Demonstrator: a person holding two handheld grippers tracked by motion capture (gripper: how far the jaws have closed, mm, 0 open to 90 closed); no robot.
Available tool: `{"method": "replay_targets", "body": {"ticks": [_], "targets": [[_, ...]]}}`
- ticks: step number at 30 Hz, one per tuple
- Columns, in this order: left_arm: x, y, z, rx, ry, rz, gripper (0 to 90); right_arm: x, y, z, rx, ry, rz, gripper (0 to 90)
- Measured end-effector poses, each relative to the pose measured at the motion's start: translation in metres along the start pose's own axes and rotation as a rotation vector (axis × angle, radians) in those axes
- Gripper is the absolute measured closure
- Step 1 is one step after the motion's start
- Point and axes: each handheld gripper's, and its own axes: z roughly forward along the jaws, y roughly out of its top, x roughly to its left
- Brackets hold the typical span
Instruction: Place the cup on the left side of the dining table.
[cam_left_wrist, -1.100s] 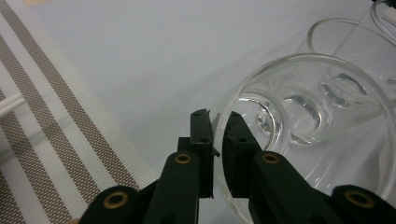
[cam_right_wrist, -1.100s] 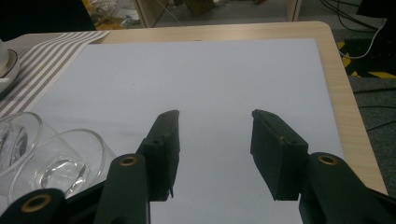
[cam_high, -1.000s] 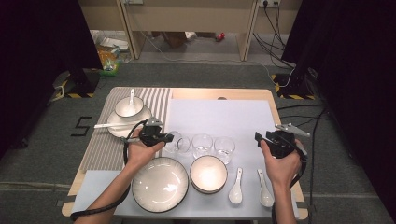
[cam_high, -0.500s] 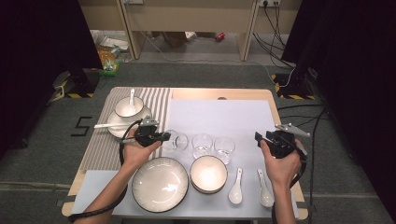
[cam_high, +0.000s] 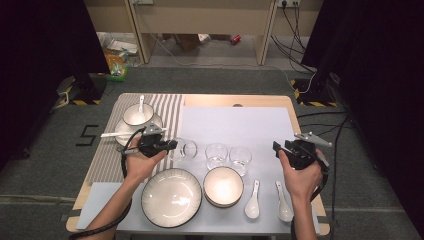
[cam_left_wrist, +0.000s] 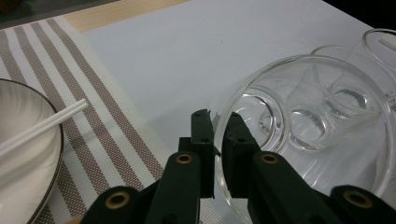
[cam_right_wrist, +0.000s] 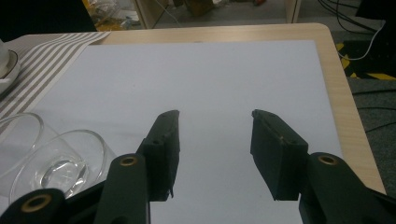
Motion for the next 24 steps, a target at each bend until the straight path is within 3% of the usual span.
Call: {"method": "replay_targets", "body": {"ticks": [24], "targets": [[0.013, 0.002, -0.026, -0.040, 0.058, 0.004, 84.2, 0.001, 0.000, 0.000, 0.000, -0.002, -0.003, 52.6]]}}
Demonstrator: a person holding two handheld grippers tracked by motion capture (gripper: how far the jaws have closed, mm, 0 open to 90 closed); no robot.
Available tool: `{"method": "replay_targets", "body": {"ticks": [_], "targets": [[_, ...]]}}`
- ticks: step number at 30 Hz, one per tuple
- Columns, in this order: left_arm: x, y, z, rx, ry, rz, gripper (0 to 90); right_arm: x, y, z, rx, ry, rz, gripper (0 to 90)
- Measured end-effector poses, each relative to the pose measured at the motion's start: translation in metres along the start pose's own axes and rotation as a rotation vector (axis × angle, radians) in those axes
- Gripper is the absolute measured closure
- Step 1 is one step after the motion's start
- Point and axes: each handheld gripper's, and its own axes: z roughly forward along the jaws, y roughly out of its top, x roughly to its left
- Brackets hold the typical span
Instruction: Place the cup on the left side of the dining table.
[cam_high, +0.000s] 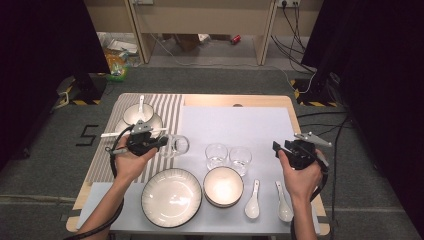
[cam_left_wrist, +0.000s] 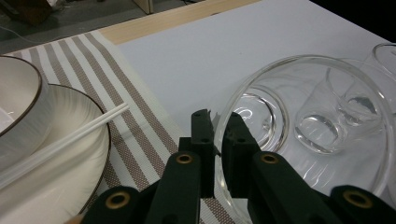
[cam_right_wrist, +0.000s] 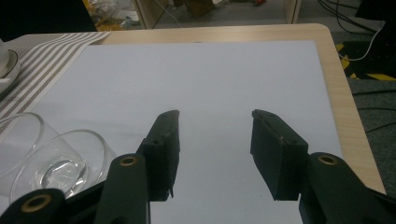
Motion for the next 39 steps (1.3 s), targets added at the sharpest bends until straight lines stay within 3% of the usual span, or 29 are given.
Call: {"method": "replay_targets", "body": {"ticks": [18, 39], "targets": [[0.015, -0.006, -0.015, -0.013, 0.043, -0.024, 84.2, 0.002, 0.000, 0.001, 0.001, 0.000, -0.003, 52.6], [0.032, -0.013, -0.030, 0.006, 0.092, -0.032, 84.2, 0.003, 0.000, 0.002, 0.005, 0.002, -0.005, 52.6]]}}
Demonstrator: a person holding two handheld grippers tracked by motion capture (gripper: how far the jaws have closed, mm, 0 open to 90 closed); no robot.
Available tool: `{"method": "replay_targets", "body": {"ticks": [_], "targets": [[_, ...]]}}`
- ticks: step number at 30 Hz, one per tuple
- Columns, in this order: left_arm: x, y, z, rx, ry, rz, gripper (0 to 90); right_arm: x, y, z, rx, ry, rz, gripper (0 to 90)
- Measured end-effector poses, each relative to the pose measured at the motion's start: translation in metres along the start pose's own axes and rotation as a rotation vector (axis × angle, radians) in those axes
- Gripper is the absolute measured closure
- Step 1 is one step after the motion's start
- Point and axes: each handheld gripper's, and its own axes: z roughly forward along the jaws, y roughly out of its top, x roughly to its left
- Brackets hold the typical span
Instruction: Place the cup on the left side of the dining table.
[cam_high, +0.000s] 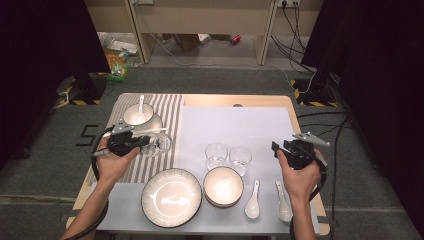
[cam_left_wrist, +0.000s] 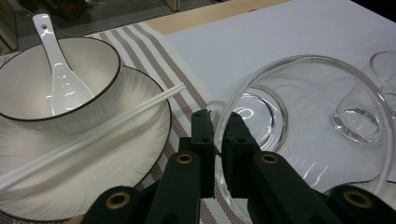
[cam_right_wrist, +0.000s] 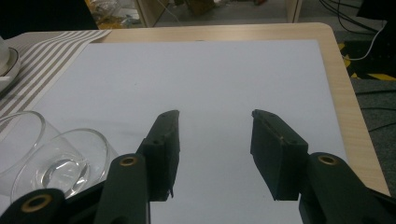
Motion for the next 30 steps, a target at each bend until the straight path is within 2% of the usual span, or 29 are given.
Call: {"method": "replay_targets", "body": {"ticks": [14, 21, 30], "targets": [[0.009, -0.004, -0.004, 0.012, 0.022, -0.007, 84.2, 0.001, 0.000, 0.000, 0.001, 0.000, 0.001, 52.6], [0.012, -0.009, 0.000, 0.030, 0.046, -0.008, 84.2, 0.000, 0.000, 0.000, 0.001, -0.001, 0.002, 52.6], [0.016, -0.017, 0.007, 0.054, 0.051, -0.017, 84.2, 0.001, 0.000, 0.000, 0.002, -0.001, 0.003, 52.6]]}}
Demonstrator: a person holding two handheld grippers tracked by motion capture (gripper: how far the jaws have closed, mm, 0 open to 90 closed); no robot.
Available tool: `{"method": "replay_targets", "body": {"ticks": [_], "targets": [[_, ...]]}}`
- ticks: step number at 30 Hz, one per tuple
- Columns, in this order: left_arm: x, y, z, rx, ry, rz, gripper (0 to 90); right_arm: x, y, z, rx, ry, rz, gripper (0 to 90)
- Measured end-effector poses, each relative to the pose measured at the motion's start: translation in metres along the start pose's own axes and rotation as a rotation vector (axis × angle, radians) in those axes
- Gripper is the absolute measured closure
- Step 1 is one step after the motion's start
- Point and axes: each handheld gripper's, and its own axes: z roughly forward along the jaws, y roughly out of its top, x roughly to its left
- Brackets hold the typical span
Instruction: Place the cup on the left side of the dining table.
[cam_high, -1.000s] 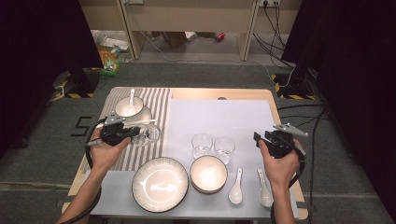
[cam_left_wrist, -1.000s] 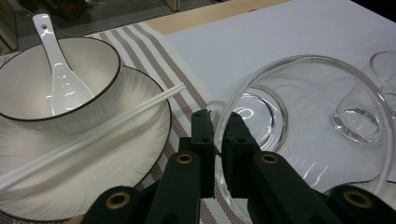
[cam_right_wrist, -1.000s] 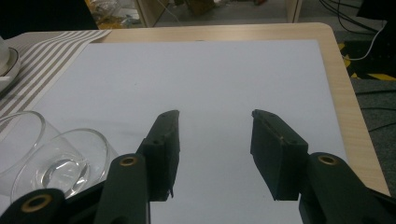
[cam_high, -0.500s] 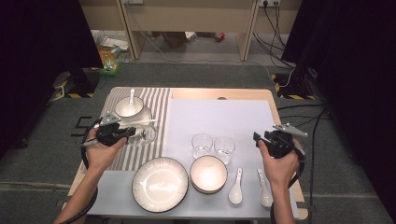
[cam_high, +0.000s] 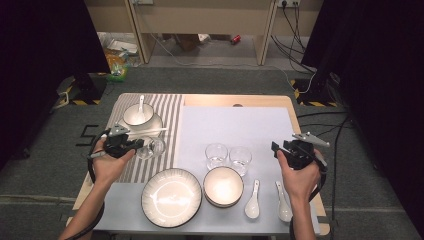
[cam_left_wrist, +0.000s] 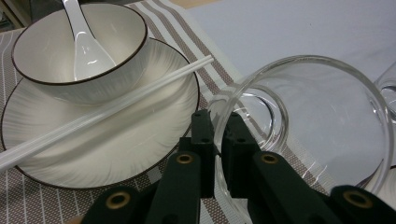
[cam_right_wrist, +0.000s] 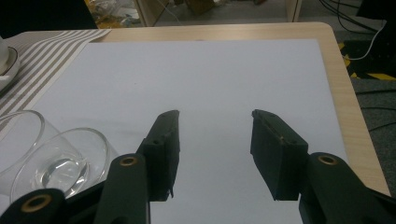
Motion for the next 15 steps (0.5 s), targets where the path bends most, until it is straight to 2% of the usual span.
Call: {"method": "replay_targets", "body": {"ticks": [4, 15], "targets": [[0.001, -0.002, 0.003, 0.012, 0.011, 0.003, 84.2, 0.000, 0.000, 0.000, 0.002, -0.001, -0.002, 52.6], [0.002, -0.009, 0.014, 0.065, 0.003, -0.004, 84.3, 0.000, 0.000, 0.000, 0.001, -0.001, -0.001, 52.6]]}}
